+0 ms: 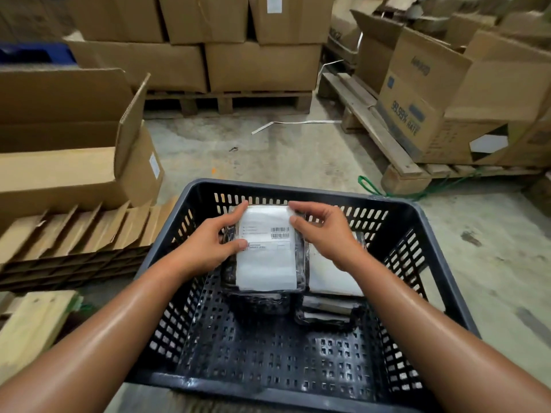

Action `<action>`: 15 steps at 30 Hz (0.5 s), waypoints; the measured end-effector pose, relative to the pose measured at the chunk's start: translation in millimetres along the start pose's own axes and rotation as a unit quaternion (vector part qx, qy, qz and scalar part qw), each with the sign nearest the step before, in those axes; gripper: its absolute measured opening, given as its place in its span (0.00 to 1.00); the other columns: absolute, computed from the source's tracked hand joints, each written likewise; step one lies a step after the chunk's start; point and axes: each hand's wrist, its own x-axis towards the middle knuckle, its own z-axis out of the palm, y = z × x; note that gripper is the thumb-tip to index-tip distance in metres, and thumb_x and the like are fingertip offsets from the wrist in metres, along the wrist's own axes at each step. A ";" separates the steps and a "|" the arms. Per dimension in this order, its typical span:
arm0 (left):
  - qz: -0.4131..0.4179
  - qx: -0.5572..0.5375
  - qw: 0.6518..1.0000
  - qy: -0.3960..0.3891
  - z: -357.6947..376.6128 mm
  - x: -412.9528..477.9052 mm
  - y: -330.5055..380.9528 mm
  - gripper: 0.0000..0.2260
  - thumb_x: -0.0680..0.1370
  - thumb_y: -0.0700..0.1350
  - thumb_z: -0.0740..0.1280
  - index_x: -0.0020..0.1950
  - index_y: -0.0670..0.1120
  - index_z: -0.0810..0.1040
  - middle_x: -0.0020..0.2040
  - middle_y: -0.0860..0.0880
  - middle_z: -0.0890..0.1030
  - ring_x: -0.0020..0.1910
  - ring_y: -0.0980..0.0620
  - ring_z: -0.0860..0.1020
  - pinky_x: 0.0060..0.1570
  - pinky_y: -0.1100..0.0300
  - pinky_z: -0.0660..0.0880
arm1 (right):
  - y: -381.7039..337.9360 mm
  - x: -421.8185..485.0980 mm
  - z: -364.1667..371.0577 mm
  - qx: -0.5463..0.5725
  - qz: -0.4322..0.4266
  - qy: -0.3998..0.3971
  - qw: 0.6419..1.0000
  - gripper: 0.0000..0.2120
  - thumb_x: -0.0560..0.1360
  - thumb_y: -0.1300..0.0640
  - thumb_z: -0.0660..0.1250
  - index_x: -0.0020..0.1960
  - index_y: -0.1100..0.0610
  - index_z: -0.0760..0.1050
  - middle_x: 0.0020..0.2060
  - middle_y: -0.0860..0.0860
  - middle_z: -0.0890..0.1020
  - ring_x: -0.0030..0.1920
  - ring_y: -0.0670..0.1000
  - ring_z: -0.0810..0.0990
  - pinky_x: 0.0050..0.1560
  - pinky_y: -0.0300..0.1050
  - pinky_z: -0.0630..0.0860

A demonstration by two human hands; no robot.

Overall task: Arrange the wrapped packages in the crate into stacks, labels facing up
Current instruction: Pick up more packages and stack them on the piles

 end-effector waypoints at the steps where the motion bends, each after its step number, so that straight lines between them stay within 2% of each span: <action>1: -0.013 0.005 1.000 0.007 2.3 3.5 -5.2 0.35 0.79 0.38 0.70 0.79 0.61 0.59 0.79 0.59 0.60 0.76 0.50 0.64 0.73 0.43 0.67 | 3.9 1.1 5.9 -0.021 -0.004 0.009 1.000 0.13 0.79 0.60 0.75 0.60 0.46 0.86 0.63 0.49 0.85 0.56 0.47 0.86 0.60 0.48 0.83; 3: -0.038 0.006 0.999 0.019 5.5 9.4 -16.0 0.35 0.80 0.38 0.69 0.80 0.60 0.59 0.80 0.57 0.60 0.76 0.47 0.66 0.72 0.42 0.68 | 10.4 3.1 13.6 -0.073 -0.011 0.016 0.997 0.14 0.80 0.59 0.73 0.64 0.50 0.84 0.70 0.53 0.80 0.65 0.50 0.83 0.66 0.48 0.79; 4: -0.046 0.006 0.999 0.022 6.3 11.8 -21.2 0.34 0.80 0.37 0.69 0.80 0.58 0.59 0.80 0.57 0.60 0.75 0.47 0.66 0.72 0.42 0.68 | 13.9 3.6 15.7 -0.106 -0.015 0.012 0.994 0.15 0.80 0.58 0.73 0.67 0.52 0.82 0.72 0.54 0.78 0.69 0.51 0.79 0.71 0.51 0.76; 7: -0.059 0.042 0.997 0.033 6.0 19.9 -33.4 0.32 0.79 0.36 0.69 0.80 0.53 0.62 0.80 0.53 0.61 0.77 0.48 0.63 0.75 0.44 0.64 | 25.6 0.7 20.3 -0.224 -0.003 -0.061 0.973 0.25 0.80 0.56 0.73 0.76 0.54 0.73 0.79 0.57 0.69 0.81 0.55 0.64 0.80 0.57 0.61; 9: -0.067 0.080 0.994 0.037 7.1 24.1 -38.2 0.28 0.80 0.36 0.68 0.78 0.50 0.66 0.81 0.49 0.60 0.78 0.48 0.60 0.76 0.46 0.62 | 30.0 -3.1 22.6 -0.326 -0.002 -0.119 0.938 0.30 0.81 0.52 0.72 0.80 0.54 0.68 0.83 0.58 0.60 0.83 0.58 0.57 0.81 0.56 0.55; 11: -0.078 0.116 0.990 0.010 8.7 25.0 -42.3 0.29 0.79 0.38 0.70 0.79 0.47 0.64 0.81 0.47 0.57 0.80 0.48 0.56 0.77 0.48 0.58 | 30.0 -4.1 23.2 -0.371 -0.023 -0.153 0.916 0.36 0.79 0.46 0.73 0.82 0.54 0.64 0.84 0.58 0.52 0.83 0.60 0.54 0.80 0.54 0.52; 13: -0.087 0.160 0.982 -0.050 9.1 23.2 -43.9 0.43 0.72 0.48 0.78 0.81 0.47 0.57 0.82 0.47 0.50 0.80 0.50 0.49 0.79 0.49 0.49 | 30.5 -6.0 24.0 -0.425 -0.041 -0.193 0.883 0.51 0.72 0.34 0.74 0.84 0.55 0.55 0.85 0.58 0.46 0.84 0.59 0.48 0.80 0.56 0.43; 15: -0.095 0.170 0.975 -0.106 7.9 22.4 -42.9 0.62 0.59 0.58 0.84 0.82 0.51 0.48 0.82 0.52 0.43 0.79 0.54 0.41 0.77 0.54 0.42 | 35.3 -8.8 25.2 -0.511 -0.043 -0.232 0.827 0.67 0.64 0.24 0.72 0.85 0.57 0.43 0.84 0.58 0.39 0.83 0.59 0.39 0.75 0.68 0.31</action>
